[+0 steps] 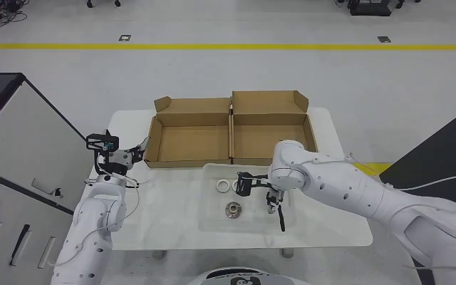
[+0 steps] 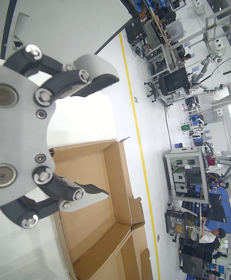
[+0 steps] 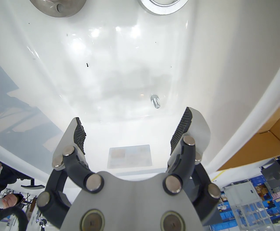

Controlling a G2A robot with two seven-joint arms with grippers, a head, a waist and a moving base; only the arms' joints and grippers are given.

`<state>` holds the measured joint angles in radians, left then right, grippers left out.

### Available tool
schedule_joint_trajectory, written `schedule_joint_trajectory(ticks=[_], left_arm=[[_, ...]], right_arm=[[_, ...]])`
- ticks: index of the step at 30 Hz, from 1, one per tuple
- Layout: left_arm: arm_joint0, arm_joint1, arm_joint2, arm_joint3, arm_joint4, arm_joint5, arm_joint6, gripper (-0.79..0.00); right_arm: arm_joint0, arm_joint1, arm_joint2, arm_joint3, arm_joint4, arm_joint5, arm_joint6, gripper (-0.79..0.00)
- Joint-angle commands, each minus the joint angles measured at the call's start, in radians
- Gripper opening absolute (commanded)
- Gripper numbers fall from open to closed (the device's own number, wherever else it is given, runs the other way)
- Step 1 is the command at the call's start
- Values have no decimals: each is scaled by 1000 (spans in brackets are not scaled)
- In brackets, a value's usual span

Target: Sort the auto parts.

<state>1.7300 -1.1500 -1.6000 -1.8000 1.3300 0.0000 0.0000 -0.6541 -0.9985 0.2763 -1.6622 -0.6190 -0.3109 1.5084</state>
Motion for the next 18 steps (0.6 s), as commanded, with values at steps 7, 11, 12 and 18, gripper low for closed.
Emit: schedule_joint_trajectory(ticks=[7, 11, 12, 18], left_arm=[[0, 0, 0, 0, 0, 0, 0, 0], [0, 0, 0, 0, 0, 0, 0, 0], [0, 0, 0, 0, 0, 0, 0, 0], [0, 0, 0, 0, 0, 0, 0, 0]], right_arm=[[1, -16, -11, 24, -18, 14, 15, -163], [-1, -22, -14, 33, -26, 20, 21, -191], [-1, -24, -14, 35, -29, 21, 22, -200], [-6, -31, -15, 47, -49, 28, 28, -228]])
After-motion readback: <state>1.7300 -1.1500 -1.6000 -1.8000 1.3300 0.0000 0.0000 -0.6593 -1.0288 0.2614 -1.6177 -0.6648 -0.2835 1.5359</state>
